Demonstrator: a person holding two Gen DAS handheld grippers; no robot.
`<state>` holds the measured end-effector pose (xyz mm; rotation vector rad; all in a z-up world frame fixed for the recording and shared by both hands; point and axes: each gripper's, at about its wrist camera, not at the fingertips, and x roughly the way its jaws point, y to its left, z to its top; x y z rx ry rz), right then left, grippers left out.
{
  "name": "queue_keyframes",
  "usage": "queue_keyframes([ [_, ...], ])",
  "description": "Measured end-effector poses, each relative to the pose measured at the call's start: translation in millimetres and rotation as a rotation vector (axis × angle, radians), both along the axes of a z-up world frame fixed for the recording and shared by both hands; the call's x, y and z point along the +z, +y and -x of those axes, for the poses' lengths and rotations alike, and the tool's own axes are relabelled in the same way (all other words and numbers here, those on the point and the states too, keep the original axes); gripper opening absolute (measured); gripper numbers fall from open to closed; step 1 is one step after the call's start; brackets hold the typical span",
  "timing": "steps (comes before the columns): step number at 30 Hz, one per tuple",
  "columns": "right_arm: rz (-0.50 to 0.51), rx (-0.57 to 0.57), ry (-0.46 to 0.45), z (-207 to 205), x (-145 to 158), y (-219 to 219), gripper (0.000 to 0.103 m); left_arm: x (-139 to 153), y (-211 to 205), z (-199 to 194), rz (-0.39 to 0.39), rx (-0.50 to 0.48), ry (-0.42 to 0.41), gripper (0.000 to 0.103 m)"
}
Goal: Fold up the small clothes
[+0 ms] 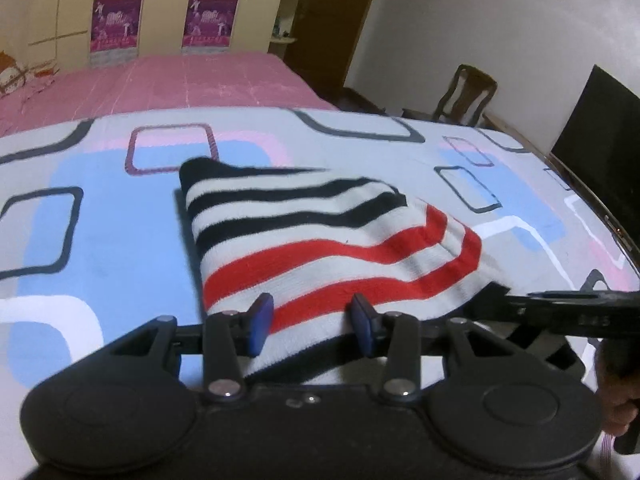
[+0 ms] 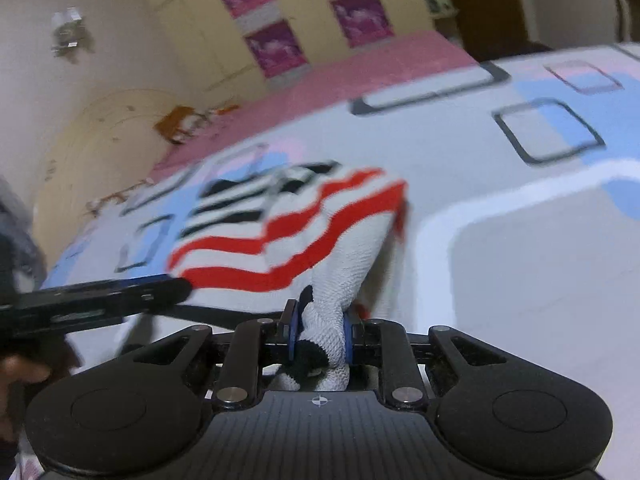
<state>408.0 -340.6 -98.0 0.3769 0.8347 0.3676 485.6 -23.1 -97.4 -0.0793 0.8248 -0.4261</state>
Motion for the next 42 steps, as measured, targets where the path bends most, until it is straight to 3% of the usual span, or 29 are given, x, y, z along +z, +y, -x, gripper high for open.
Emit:
queue_keyframes([
  [6, 0.016, -0.012, 0.053, -13, -15, 5, 0.021, -2, -5, -5, -0.032, 0.007, 0.022, 0.045],
  [8, 0.004, -0.031, 0.039, -13, -8, -1, 0.04, 4, -4, -4, -0.021, -0.001, 0.011, 0.043],
  [9, 0.015, -0.073, -0.002, -11, -2, -8, 0.062, 7, -3, -3, -0.016, -0.006, -0.009, 0.043],
  [11, -0.021, -0.094, -0.026, -18, 2, -20, 0.063, 9, -2, -7, -0.008, -0.01, -0.035, 0.043],
  [14, -0.072, -0.12, 0.059, -57, -9, -26, 0.054, 10, -5, -21, 0.005, -0.026, -0.055, 0.043],
  [16, -0.083, -0.125, 0.083, -75, -13, -25, 0.015, 6, -8, -30, 0.006, -0.053, -0.05, 0.043],
  [17, -0.089, -0.102, 0.055, -79, -10, -22, 0.009, 1, -11, -33, -0.026, -0.064, -0.037, 0.044],
  [19, 0.029, -0.019, -0.106, -73, 6, -5, 0.009, -6, -17, -34, -0.133, -0.079, -0.026, 0.044],
  [20, 0.096, 0.012, -0.096, -78, -1, 3, 0.009, -9, -18, -33, -0.151, -0.081, -0.032, 0.044],
  [22, 0.119, -0.003, -0.006, -86, -24, 1, 0.009, -9, -19, -34, -0.141, -0.072, -0.027, 0.044],
  [25, 0.078, -0.016, 0.017, -85, -14, -11, 0.01, -7, -14, -30, -0.116, -0.066, -0.036, 0.044],
  [29, 0.091, -0.005, -0.091, -51, 26, -20, 0.01, 16, -5, 2, -0.055, -0.069, -0.089, 0.041],
  [33, 0.12, 0.1, -0.145, 8, 49, -21, 0.009, 36, -5, 46, 0.008, -0.081, -0.119, 0.038],
  [35, 0.128, 0.157, -0.125, 26, 46, -15, 0.009, 33, -9, 63, 0.01, -0.092, -0.111, 0.039],
  [38, 0.241, 0.187, -0.033, 39, 15, -1, 0.009, 5, -16, 70, -0.081, -0.08, -0.044, 0.034],
  [40, 0.226, 0.174, -0.01, 45, -2, 2, 0.009, 0, -14, 74, -0.085, -0.062, -0.053, 0.035],
  [42, 0.222, 0.161, -0.01, 49, 4, 3, 0.009, 5, -16, 78, -0.121, -0.058, -0.062, 0.035],
])
